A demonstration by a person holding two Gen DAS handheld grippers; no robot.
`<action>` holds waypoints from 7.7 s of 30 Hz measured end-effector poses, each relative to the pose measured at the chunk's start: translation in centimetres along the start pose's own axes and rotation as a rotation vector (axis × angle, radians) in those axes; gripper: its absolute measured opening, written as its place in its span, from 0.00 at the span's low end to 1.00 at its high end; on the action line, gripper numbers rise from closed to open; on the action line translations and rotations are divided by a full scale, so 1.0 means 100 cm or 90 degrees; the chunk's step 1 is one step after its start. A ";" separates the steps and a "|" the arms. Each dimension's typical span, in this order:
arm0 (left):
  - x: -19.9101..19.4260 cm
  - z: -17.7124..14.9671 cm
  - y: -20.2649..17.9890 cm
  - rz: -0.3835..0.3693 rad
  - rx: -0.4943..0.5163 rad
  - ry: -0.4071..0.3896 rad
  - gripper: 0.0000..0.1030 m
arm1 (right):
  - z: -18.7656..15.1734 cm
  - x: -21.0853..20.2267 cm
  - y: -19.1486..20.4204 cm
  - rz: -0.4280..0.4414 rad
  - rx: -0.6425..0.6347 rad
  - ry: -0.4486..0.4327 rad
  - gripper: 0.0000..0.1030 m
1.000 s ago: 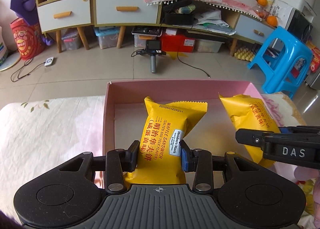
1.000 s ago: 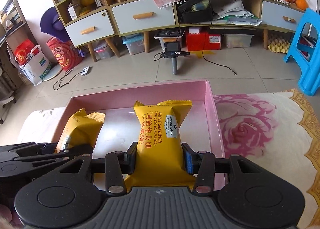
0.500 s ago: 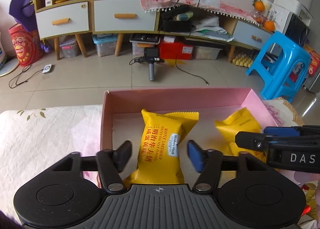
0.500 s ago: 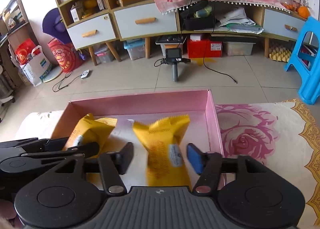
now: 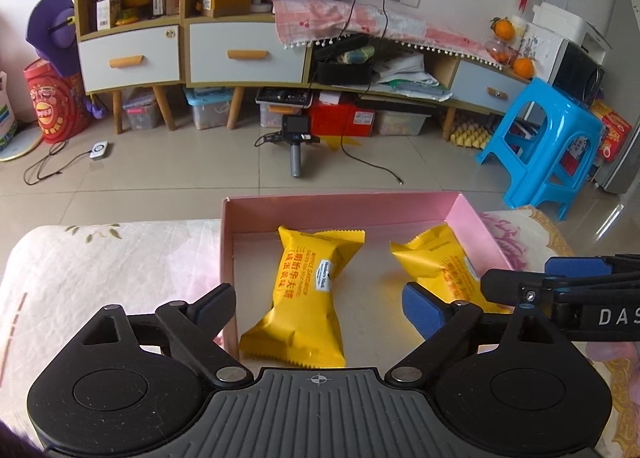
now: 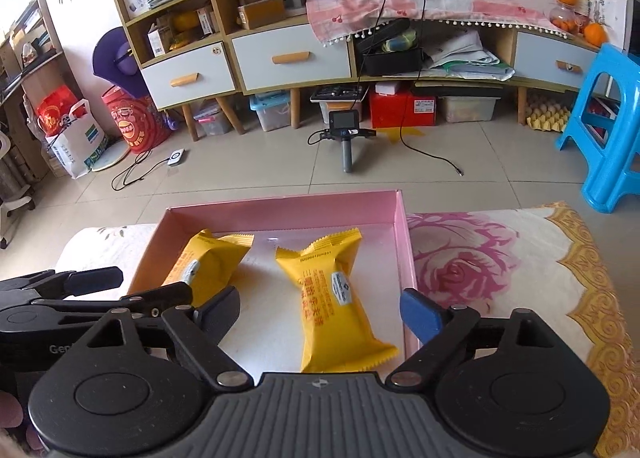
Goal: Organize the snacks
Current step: 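Move both tools back from the box toward the snack pile, then grasp the pink wrapped bar with the left tool while the right tool grasps the clear-wrapped white bar, then carry both bars into the pink box beside the yellow packs and open both tools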
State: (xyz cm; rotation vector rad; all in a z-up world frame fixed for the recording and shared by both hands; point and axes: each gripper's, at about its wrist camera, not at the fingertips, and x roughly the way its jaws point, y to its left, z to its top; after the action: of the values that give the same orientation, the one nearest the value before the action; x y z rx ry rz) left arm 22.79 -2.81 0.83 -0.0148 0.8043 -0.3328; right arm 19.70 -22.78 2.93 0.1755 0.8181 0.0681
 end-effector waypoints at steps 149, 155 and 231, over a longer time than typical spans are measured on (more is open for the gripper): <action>-0.061 -0.098 0.061 -0.034 -0.035 0.121 0.28 | -0.113 -0.032 0.059 0.126 -0.044 0.089 0.12; -0.069 -0.091 0.059 -0.030 -0.047 0.104 0.28 | -0.112 -0.038 0.056 0.112 -0.032 0.086 0.11; 0.002 -0.044 0.008 -0.056 -0.038 0.029 0.44 | -0.047 0.007 -0.007 0.103 0.173 0.009 0.10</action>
State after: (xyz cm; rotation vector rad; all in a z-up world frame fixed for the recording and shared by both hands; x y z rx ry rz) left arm 20.03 -1.58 -2.54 -0.0993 0.8596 -0.3936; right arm 16.72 -22.76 -0.80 0.4981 0.8244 0.1108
